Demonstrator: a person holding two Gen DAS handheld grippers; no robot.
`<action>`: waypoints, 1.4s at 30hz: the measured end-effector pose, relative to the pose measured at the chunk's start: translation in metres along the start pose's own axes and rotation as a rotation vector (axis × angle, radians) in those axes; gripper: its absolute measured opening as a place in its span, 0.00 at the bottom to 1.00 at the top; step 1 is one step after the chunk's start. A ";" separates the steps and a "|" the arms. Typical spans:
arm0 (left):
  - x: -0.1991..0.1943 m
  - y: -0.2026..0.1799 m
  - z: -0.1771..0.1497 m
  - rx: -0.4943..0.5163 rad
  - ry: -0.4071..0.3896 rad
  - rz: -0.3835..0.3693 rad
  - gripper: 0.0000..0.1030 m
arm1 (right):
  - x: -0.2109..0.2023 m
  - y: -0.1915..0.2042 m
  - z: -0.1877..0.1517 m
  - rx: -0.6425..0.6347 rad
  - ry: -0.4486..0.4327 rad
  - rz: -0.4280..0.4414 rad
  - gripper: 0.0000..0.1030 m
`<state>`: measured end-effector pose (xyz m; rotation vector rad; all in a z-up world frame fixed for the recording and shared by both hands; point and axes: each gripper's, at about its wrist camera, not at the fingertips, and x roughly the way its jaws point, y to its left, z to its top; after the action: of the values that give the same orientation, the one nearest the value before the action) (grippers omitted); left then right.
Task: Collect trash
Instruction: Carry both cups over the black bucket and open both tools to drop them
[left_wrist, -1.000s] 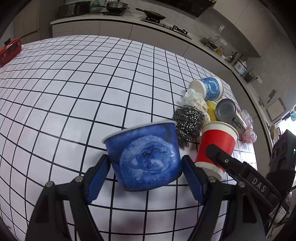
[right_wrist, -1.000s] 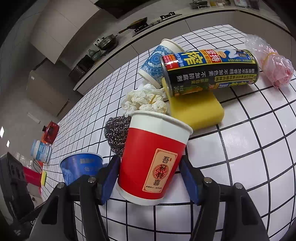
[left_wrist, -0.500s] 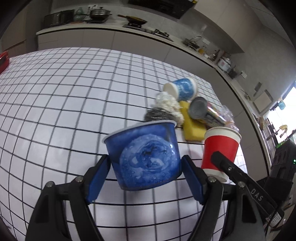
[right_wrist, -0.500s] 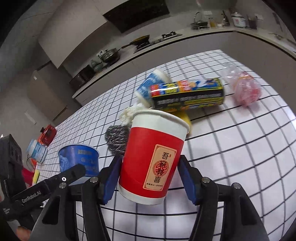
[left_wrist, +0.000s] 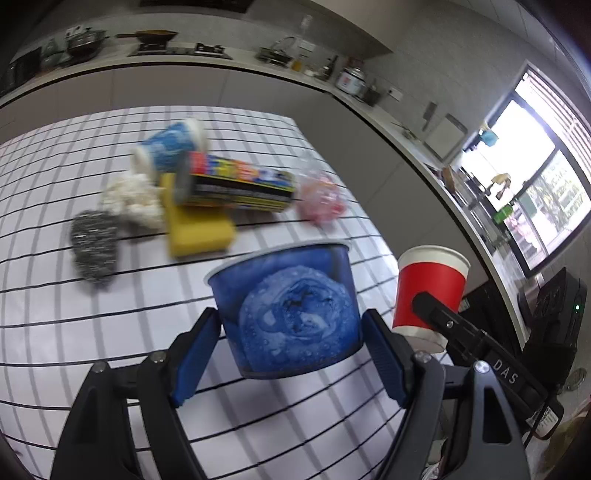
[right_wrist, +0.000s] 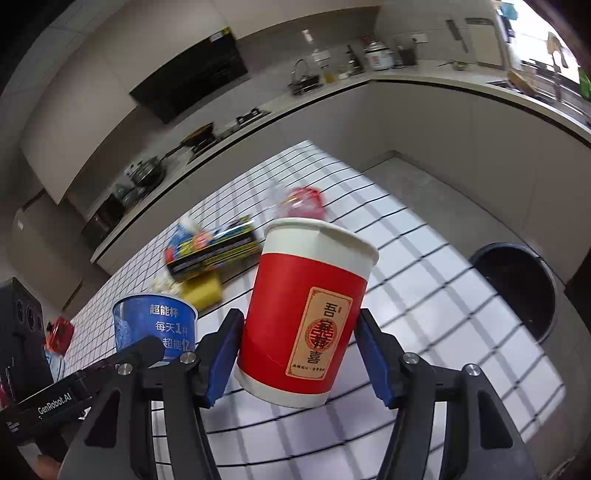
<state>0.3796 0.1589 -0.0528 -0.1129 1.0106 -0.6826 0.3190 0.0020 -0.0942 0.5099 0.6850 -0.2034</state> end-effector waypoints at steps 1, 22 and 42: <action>0.007 -0.015 0.000 0.014 0.006 -0.008 0.77 | -0.006 -0.012 0.004 0.009 -0.010 -0.007 0.62; 0.217 -0.257 -0.004 0.014 0.185 0.037 0.77 | 0.021 -0.327 0.067 0.036 0.178 -0.101 0.62; 0.320 -0.283 -0.019 -0.042 0.433 0.230 0.89 | 0.112 -0.407 0.064 0.023 0.382 -0.171 0.75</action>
<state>0.3404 -0.2441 -0.1908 0.1198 1.4285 -0.4830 0.3006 -0.3818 -0.2796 0.5180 1.1021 -0.2779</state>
